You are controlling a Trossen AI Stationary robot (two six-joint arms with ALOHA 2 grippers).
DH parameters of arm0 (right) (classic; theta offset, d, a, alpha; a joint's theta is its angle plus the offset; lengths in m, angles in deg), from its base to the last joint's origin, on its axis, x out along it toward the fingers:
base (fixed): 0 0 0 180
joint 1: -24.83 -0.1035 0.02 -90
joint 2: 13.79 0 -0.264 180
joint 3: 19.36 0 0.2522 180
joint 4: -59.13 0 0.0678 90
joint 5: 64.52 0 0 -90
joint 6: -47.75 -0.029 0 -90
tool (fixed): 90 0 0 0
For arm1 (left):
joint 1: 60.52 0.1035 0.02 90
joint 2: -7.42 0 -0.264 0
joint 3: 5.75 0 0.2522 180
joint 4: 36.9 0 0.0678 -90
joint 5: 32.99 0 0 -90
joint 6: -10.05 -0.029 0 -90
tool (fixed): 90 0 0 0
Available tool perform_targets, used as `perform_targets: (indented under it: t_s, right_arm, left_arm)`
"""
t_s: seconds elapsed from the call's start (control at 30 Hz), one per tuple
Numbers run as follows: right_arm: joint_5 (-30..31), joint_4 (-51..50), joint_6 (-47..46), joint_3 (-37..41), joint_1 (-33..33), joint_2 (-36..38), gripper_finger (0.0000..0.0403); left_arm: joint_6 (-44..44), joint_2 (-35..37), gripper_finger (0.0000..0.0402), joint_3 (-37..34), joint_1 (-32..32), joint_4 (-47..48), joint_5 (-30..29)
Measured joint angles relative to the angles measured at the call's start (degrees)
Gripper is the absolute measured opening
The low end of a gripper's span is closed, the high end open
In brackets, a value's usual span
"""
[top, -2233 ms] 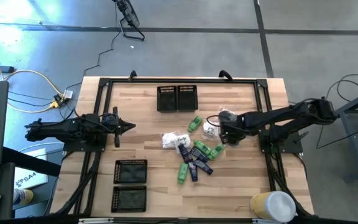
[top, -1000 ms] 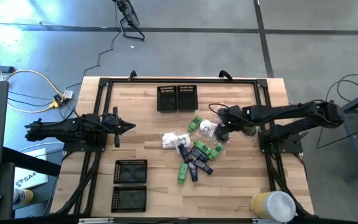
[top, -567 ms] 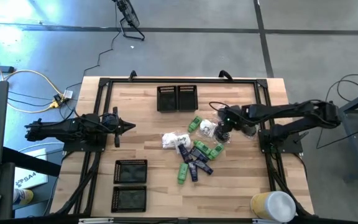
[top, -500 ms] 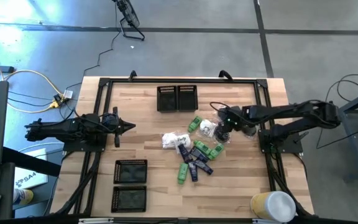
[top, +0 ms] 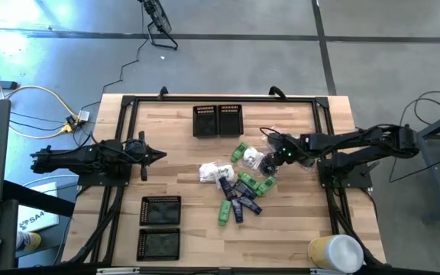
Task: Pick & Place Travel size toiletries
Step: Put the black hairbrush into the top right basket
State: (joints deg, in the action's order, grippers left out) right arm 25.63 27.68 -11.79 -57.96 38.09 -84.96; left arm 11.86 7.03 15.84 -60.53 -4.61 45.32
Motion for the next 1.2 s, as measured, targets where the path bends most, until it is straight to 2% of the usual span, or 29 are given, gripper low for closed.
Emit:
perform_targets:
  t_s: [0.2, 0.57, 0.87, 1.2]
  right_arm:
    - [-3.9, 3.4, 2.0, 0.0, 0.0, 0.0, 0.0111]
    - [-4.1, 4.7, 3.9, 0.0, 0.0, 0.0, 0.0012]
    - [-3.4, 4.7, 4.5, 0.0, -0.2, 0.4, 0.0003]
    - [-1.5, 4.5, 5.8, -0.1, -0.2, 9.8, 0.0003]
  left_arm:
    - [0.0, 0.0, 0.0, 0.0, 0.0, 0.0, 0.0]
    - [0.0, 0.0, 0.0, 0.0, 0.0, 0.1, 0.0]
    - [0.0, 0.0, 0.0, 0.0, 0.0, 0.1, 0.0]
    - [0.0, 0.0, 0.0, 0.0, 0.0, 0.1, 0.0]
